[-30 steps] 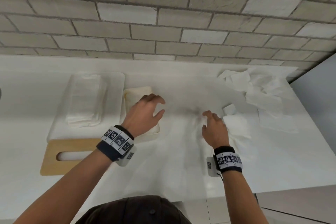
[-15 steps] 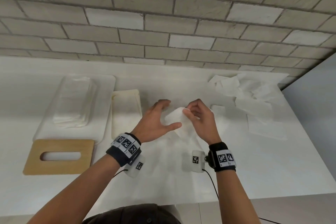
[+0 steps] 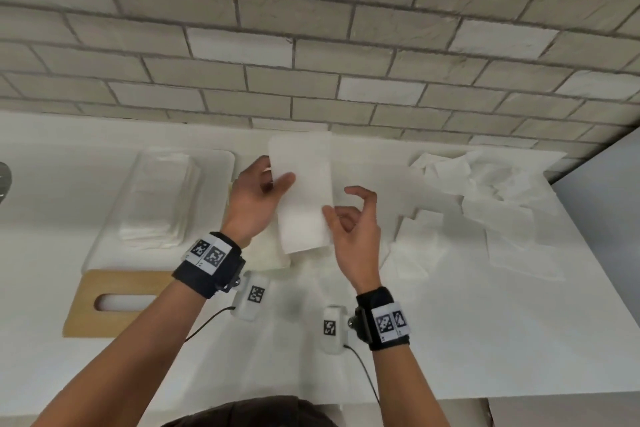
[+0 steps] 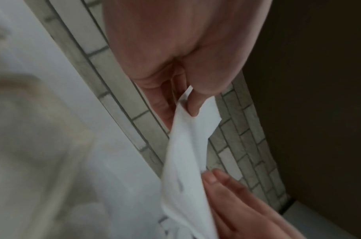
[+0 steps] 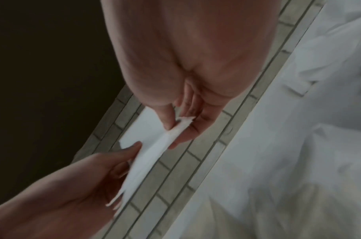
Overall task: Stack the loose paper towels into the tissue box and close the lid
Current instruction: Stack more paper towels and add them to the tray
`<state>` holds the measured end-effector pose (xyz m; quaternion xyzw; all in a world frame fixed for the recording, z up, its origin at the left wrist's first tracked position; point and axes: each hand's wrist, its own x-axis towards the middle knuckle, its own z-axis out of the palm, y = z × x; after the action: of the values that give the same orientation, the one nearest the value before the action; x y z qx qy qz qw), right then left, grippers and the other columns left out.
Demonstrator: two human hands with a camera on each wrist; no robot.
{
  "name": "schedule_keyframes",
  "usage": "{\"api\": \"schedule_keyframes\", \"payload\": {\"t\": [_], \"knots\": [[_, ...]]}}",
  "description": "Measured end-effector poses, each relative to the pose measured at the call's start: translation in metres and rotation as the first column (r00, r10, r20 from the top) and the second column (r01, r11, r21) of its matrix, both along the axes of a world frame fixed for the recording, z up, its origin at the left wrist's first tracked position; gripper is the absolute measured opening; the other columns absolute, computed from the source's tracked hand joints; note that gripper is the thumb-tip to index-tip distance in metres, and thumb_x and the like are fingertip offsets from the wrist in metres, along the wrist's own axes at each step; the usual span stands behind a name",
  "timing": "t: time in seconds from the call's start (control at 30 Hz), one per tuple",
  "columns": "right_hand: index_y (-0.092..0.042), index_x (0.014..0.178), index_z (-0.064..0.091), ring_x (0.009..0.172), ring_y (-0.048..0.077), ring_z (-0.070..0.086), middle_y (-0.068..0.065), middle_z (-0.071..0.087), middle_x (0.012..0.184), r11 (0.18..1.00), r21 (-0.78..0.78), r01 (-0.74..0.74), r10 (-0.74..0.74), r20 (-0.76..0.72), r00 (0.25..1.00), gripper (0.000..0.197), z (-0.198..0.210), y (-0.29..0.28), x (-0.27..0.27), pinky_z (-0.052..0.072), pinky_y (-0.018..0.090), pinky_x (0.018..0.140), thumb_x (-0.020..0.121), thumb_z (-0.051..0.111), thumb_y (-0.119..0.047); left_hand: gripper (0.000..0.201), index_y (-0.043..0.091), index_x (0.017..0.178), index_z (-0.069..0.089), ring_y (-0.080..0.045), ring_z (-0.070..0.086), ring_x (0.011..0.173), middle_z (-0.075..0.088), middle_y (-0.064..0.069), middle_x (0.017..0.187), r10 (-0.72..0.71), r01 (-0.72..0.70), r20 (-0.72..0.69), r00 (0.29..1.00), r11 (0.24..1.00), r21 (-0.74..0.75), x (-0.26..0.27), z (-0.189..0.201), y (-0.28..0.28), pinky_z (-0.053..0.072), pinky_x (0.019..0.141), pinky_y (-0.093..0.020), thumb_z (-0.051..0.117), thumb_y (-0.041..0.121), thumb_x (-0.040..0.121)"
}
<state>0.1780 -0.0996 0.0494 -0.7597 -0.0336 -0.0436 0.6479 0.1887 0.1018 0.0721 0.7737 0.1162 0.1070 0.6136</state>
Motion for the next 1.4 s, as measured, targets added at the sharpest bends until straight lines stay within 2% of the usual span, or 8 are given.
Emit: {"api": "schedule_keyframes", "payload": {"t": [0.3, 0.47, 0.63, 0.73, 0.87, 0.93, 1.07, 1.4], "knots": [[-0.011, 0.106, 0.064, 0.077, 0.019, 0.061, 0.007, 0.069, 0.089, 0.808, -0.554, -0.202, 0.179, -0.095, 0.979, 0.013, -0.067, 0.092, -0.006, 0.046, 0.027, 0.069, 0.104, 0.055, 0.000, 0.061, 0.008, 0.146, 0.045, -0.037, 0.059, 0.126, 0.059, -0.013, 0.142, 0.117, -0.022, -0.179, 0.977, 0.887, 0.461, -0.007, -0.068, 0.081, 0.048, 0.104, -0.043, 0.077, 0.013, 0.094], [-0.008, 0.110, 0.061, 0.091, 0.032, 0.059, 0.015, 0.068, 0.100, 0.623, -0.722, -0.302, 0.264, -0.170, 0.950, 0.020, -0.066, 0.103, -0.007, 0.053, 0.041, 0.077, 0.103, 0.048, 0.005, 0.055, 0.020, 0.144, 0.053, -0.033, 0.055, 0.134, 0.053, -0.006, 0.149, -0.204, 0.289, -0.205, 0.957, 0.731, 0.619, -0.014, -0.081, 0.077, 0.046, 0.110, -0.043, 0.076, 0.024, 0.095], [-0.014, 0.114, 0.063, 0.077, 0.026, 0.071, 0.009, 0.074, 0.085, 0.802, -0.593, -0.075, 0.090, -0.004, 0.996, 0.016, -0.058, 0.077, -0.001, 0.060, 0.042, 0.071, 0.104, 0.054, -0.006, 0.077, 0.041, 0.161, 0.036, -0.026, 0.013, 0.165, 0.023, 0.006, 0.175, -0.277, 0.562, -0.490, 0.826, 0.360, 0.744, -0.015, -0.099, 0.068, 0.001, 0.132, -0.055, 0.064, 0.065, 0.094], [-0.019, 0.123, 0.060, 0.101, 0.030, 0.070, 0.009, 0.070, 0.111, 0.769, -0.625, 0.132, -0.115, 0.068, 0.991, 0.029, -0.060, 0.041, 0.012, 0.060, 0.042, 0.079, 0.096, 0.061, -0.008, 0.077, 0.041, 0.161, 0.034, -0.022, 0.009, 0.165, 0.020, 0.007, 0.175, -0.265, 0.546, -0.478, 0.837, 0.366, 0.754, -0.015, -0.102, 0.067, -0.004, 0.132, -0.053, 0.063, 0.065, 0.095], [-0.043, 0.156, 0.036, 0.163, 0.040, 0.007, 0.001, 0.013, 0.173, 0.379, -0.895, -0.237, 0.097, -0.216, 0.972, 0.095, -0.084, -0.002, 0.035, 0.021, 0.060, 0.127, 0.076, 0.067, -0.002, 0.061, 0.029, 0.153, 0.051, -0.025, 0.029, 0.159, 0.040, 0.001, 0.166, -0.302, 0.402, -0.282, 0.911, 0.491, 0.773, -0.018, -0.095, 0.064, 0.025, 0.130, -0.051, 0.069, 0.048, 0.097], [-0.044, 0.147, 0.050, 0.162, 0.031, 0.022, -0.004, 0.035, 0.167, 0.280, -0.920, -0.275, 0.149, -0.241, 0.959, 0.083, -0.093, -0.014, 0.041, 0.019, 0.057, 0.129, 0.078, 0.063, 0.001, 0.054, 0.026, 0.145, 0.058, -0.025, 0.045, 0.150, 0.051, 0.000, 0.157, -0.318, 0.350, -0.195, 0.928, 0.559, 0.752, -0.020, -0.088, 0.060, 0.042, 0.121, -0.049, 0.072, 0.042, 0.096], [-0.036, 0.119, 0.075, 0.109, 0.025, 0.073, -0.005, 0.079, 0.113, 0.325, -0.942, -0.084, 0.088, -0.058, 0.994, 0.037, -0.083, -0.028, 0.048, 0.048, 0.046, 0.103, 0.092, 0.068, -0.012, 0.039, 0.027, 0.135, 0.063, -0.017, 0.056, 0.135, 0.063, 0.008, 0.141, -0.364, 0.326, -0.091, 0.927, 0.663, 0.674, -0.020, -0.072, 0.051, 0.051, 0.109, -0.039, 0.070, 0.039, 0.099], [-0.036, 0.090, 0.078, 0.082, 0.015, 0.071, -0.012, 0.076, 0.085, 0.771, -0.637, 0.016, -0.014, 0.009, 1.000, 0.017, -0.023, -0.056, 0.069, 0.059, 0.039, 0.067, 0.085, 0.084, -0.051, 0.081, 0.043, 0.152, 0.037, -0.005, 0.043, 0.135, 0.046, 0.020, 0.151, -0.539, 0.555, -0.202, 0.817, 0.645, 0.525, 0.013, -0.031, 0.000, 0.039, 0.112, -0.027, 0.079, 0.063, 0.085]]}}
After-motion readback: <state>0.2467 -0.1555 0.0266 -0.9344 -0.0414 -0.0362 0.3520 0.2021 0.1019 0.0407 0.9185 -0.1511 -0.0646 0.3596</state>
